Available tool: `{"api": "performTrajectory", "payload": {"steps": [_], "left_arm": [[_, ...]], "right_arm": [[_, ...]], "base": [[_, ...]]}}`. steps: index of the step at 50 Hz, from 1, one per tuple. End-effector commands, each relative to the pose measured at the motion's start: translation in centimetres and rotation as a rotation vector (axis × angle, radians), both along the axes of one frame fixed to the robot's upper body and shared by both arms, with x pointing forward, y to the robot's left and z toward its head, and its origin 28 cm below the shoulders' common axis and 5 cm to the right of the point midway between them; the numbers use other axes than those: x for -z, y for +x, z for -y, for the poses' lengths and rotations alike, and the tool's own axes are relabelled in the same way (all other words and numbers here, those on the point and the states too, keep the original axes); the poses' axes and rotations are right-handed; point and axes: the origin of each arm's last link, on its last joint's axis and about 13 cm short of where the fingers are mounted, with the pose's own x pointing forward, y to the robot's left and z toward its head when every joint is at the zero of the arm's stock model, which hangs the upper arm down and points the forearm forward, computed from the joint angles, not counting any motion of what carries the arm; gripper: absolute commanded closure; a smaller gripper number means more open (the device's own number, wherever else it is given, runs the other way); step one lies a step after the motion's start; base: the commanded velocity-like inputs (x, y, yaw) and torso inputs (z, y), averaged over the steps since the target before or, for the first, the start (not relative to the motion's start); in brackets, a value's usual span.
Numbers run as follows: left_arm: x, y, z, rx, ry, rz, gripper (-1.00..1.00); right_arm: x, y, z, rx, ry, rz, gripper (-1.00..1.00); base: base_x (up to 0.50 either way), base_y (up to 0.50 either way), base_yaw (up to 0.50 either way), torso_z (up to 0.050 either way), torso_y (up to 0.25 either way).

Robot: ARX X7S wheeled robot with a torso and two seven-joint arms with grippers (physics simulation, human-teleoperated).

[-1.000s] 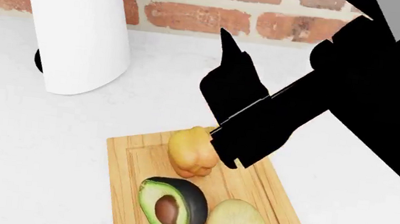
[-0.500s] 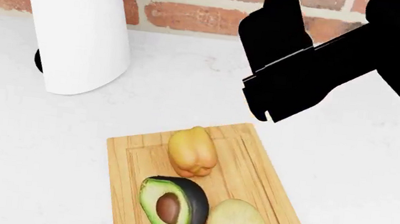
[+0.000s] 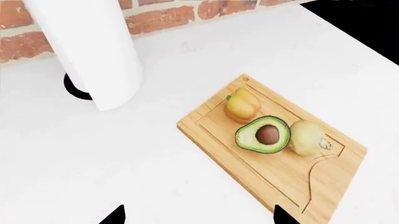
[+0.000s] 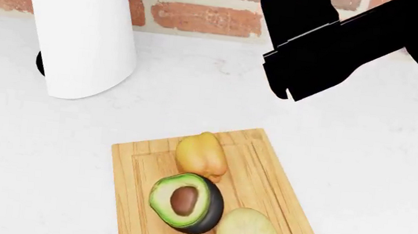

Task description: Place the avocado, onion, tomato and bell pepper on the cutting board.

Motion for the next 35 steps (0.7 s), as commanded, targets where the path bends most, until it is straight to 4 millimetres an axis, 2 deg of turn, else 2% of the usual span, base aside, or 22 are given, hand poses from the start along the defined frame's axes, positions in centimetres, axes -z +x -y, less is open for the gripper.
{"api": "performTrajectory", "payload": {"steps": [1, 23, 35], "left_arm": [[0.0, -0.8, -0.4, -0.005, 0.037, -0.073, -1.0], [1.3, -1.4, -1.0, -0.089, 0.156, -0.171, -1.0], [1.9, -2.5, -0.9, -0.041, 0.19, -0.237, -1.0]], "right_arm": [[0.1, 0.5, -0.1, -0.004, 0.002, 0.005, -1.0], [0.4, 1.0, -0.1, -0.003, 0.012, 0.007, -1.0], [0.1, 1.0, -0.2, -0.002, 0.012, 0.016, -1.0]], "base": [[0.0, 0.0, 0.0, 0.0, 0.0], [0.0, 0.0, 0.0, 0.0, 0.0], [0.0, 0.0, 0.0, 0.0, 0.0]]}}
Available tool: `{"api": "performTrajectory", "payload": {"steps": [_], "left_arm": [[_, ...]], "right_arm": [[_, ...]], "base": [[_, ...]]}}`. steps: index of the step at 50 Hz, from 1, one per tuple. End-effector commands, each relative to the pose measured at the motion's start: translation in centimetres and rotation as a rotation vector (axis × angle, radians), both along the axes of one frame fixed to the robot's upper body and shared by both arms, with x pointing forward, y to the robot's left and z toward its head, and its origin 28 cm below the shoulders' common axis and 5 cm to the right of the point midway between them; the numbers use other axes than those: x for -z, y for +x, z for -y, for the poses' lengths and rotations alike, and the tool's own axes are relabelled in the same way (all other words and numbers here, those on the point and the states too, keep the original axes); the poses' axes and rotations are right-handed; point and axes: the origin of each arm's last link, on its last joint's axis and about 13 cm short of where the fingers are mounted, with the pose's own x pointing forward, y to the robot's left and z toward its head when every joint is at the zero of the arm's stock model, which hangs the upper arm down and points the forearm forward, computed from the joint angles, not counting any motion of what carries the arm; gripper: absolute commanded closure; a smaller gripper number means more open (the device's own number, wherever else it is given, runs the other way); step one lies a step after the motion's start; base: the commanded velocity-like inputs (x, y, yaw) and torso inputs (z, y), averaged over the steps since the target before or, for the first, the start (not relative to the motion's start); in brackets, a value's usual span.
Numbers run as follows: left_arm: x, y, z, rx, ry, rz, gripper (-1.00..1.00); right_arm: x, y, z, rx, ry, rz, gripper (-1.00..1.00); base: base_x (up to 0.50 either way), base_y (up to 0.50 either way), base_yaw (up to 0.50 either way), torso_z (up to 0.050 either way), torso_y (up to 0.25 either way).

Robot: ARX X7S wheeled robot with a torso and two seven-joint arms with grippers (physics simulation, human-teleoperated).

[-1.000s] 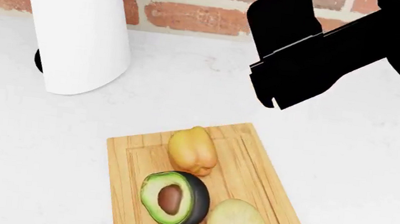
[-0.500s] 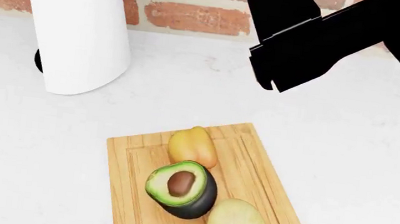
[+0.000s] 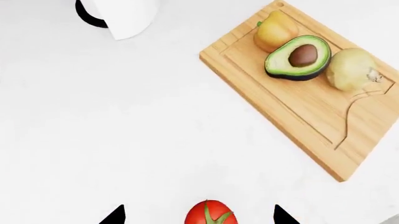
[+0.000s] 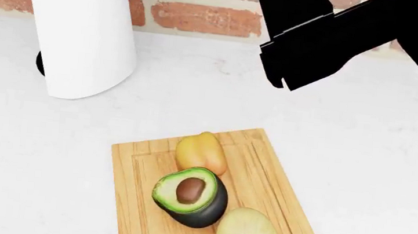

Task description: Place the avocado, onion, tomato and bell pepper on the cutting board.

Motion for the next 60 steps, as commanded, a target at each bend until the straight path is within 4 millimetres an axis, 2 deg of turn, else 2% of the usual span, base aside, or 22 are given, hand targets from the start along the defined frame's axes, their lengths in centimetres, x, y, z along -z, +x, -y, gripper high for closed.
{"api": "performTrajectory", "payload": {"steps": [1, 6, 23, 41, 60], "left_arm": [[0.7, -0.9, 0.0, 0.037, 0.053, -0.071, -1.0], [0.7, -0.5, 0.2, 0.022, 0.062, -0.035, -1.0], [3.8, 1.6, 0.7, 0.045, 0.006, -0.088, -1.0], [6.4, 2.3, 0.2, 0.025, 0.003, -0.141, -1.0], [7.5, 2.1, 0.3, 0.037, 0.006, -0.17, -1.0]], "right_arm": [[-0.1, 0.1, 0.0, 0.001, 0.003, 0.008, -1.0], [0.0, 0.1, 0.1, -0.002, 0.004, 0.009, -1.0], [0.5, -0.1, 0.5, 0.021, 0.013, 0.004, -1.0], [0.4, -0.3, 0.7, 0.035, 0.014, 0.007, -1.0], [0.3, -0.8, 0.8, 0.042, 0.019, 0.016, -1.0]], "base": [[0.0, 0.0, 0.0, 0.0, 0.0], [0.0, 0.0, 0.0, 0.0, 0.0], [0.0, 0.0, 0.0, 0.0, 0.0], [0.0, 0.0, 0.0, 0.0, 0.0], [0.0, 0.0, 0.0, 0.0, 0.0]]}}
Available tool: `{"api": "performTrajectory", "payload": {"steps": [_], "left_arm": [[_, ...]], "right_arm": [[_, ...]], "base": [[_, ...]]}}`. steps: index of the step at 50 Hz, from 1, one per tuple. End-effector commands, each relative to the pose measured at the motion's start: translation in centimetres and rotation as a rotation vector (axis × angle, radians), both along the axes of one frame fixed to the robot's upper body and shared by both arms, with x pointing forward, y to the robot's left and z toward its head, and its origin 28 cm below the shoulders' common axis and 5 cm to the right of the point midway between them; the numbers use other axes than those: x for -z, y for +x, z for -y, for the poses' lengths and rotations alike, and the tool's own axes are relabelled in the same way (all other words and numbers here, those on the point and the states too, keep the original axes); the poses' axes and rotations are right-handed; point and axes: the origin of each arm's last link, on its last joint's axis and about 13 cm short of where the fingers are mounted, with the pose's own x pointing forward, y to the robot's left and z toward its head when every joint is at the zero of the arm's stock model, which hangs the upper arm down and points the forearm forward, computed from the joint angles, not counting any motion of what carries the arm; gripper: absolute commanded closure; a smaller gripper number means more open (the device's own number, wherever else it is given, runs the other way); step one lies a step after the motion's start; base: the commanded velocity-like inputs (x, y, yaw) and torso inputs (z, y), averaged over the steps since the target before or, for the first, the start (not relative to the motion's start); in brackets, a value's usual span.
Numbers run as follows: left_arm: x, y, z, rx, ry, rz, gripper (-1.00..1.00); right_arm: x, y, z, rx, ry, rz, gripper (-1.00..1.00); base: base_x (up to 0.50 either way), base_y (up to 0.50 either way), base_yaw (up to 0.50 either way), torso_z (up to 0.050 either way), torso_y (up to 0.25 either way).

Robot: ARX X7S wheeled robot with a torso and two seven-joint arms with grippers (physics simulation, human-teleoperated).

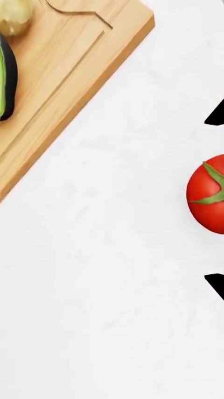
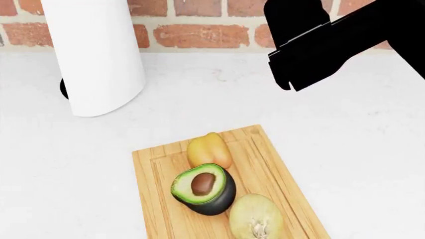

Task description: Place the avocado, onion, tomato and bell pepper on the cutting board.

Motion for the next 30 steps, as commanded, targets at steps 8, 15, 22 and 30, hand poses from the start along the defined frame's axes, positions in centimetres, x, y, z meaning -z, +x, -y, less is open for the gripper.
{"api": "performTrajectory", "payload": {"steps": [8, 15, 22, 30], "left_arm": [[1.6, -0.2, 0.1, 0.009, -0.006, -0.028, -1.0], [2.2, -0.2, 0.0, 0.01, -0.012, -0.04, -1.0], [2.8, 0.0, 0.0, 0.004, -0.022, -0.05, -1.0], [3.7, -0.1, -0.1, -0.004, -0.027, -0.062, -1.0]], "right_arm": [[-0.1, -0.4, 0.2, 0.011, 0.004, 0.006, -1.0], [-0.4, -0.6, 0.3, 0.014, 0.002, 0.011, -1.0], [-0.3, -0.7, 0.3, 0.016, 0.001, 0.013, -1.0], [-0.2, -0.9, 0.3, 0.018, 0.003, 0.011, -1.0]], "base": [[0.0, 0.0, 0.0, 0.0, 0.0], [0.0, 0.0, 0.0, 0.0, 0.0], [0.0, 0.0, 0.0, 0.0, 0.0], [0.0, 0.0, 0.0, 0.0, 0.0]]}}
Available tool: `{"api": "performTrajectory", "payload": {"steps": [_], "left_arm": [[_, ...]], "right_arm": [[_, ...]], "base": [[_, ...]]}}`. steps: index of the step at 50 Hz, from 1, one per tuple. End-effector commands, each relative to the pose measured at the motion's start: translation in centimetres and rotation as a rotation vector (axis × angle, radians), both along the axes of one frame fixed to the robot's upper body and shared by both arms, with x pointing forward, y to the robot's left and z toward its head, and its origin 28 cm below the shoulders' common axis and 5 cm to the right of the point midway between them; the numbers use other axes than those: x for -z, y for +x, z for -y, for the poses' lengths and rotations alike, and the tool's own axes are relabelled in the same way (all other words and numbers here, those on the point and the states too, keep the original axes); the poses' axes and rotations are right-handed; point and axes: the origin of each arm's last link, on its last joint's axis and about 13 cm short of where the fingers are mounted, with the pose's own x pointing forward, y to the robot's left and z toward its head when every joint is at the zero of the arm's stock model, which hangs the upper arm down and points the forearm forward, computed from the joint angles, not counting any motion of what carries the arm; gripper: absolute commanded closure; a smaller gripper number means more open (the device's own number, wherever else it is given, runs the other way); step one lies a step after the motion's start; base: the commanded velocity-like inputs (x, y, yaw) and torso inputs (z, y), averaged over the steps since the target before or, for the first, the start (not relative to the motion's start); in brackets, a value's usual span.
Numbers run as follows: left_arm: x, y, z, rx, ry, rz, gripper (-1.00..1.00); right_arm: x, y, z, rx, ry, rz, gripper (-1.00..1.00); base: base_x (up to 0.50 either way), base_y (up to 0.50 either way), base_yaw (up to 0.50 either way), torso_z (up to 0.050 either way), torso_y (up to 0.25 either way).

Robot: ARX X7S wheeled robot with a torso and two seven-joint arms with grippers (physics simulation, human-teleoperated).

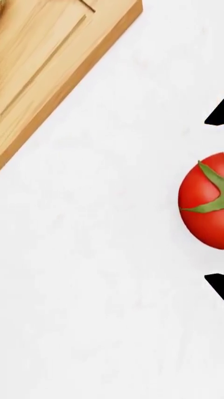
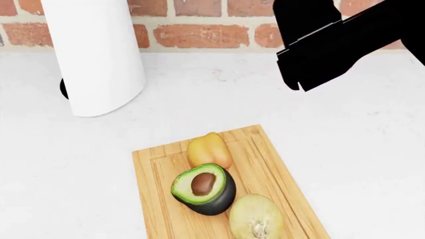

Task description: Place the avocado, onion, tomato and bell pepper on the cutting board.

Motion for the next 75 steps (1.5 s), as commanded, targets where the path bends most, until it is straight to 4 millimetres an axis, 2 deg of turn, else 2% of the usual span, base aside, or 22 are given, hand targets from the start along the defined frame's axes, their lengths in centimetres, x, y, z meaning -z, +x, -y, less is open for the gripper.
{"api": "performTrajectory", "payload": {"steps": [1, 24, 25, 31, 37, 43, 53, 67, 75], "left_arm": [[1.2, 0.0, -0.1, -0.009, -0.008, -0.018, -1.0], [3.1, 0.0, -0.3, -0.021, -0.013, -0.057, -1.0], [3.1, 0.1, -0.4, -0.032, 0.004, -0.037, 1.0], [1.1, 0.7, -0.5, -0.012, 0.068, 0.088, 1.0], [-1.7, 1.2, -0.6, 0.025, 0.12, 0.181, 1.0], [-5.8, 2.1, 0.4, 0.184, 0.151, 0.308, 1.0], [-9.2, 3.7, 2.1, 0.297, 0.11, 0.39, 1.0], [-10.1, 5.1, 4.8, 0.453, 0.091, 0.392, 1.0], [-9.2, 6.6, 6.2, 0.493, 0.075, 0.367, 1.0]], "right_arm": [[0.0, -0.2, 0.1, 0.004, 0.001, 0.002, -1.0], [0.2, -0.8, 0.3, 0.015, 0.007, 0.003, -1.0], [0.2, -0.8, 0.3, 0.015, 0.006, 0.002, -1.0], [0.1, -0.9, 0.1, 0.005, 0.007, 0.007, -1.0], [-0.6, -0.9, 0.2, 0.016, 0.013, 0.031, -1.0], [-1.0, -0.9, 0.6, 0.057, 0.033, 0.058, -1.0], [-1.4, -1.0, 1.0, 0.105, 0.068, 0.086, -1.0], [-1.4, -0.7, 1.4, 0.145, 0.07, 0.094, -1.0], [-1.0, -0.5, 1.4, 0.142, 0.071, 0.086, -1.0]], "base": [[0.0, 0.0, 0.0, 0.0, 0.0], [0.0, 0.0, 0.0, 0.0, 0.0], [0.0, 0.0, 0.0, 0.0, 0.0], [0.0, 0.0, 0.0, 0.0, 0.0], [0.0, 0.0, 0.0, 0.0, 0.0], [0.0, 0.0, 0.0, 0.0, 0.0], [0.0, 0.0, 0.0, 0.0, 0.0], [0.0, 0.0, 0.0, 0.0, 0.0], [0.0, 0.0, 0.0, 0.0, 0.0]]}}
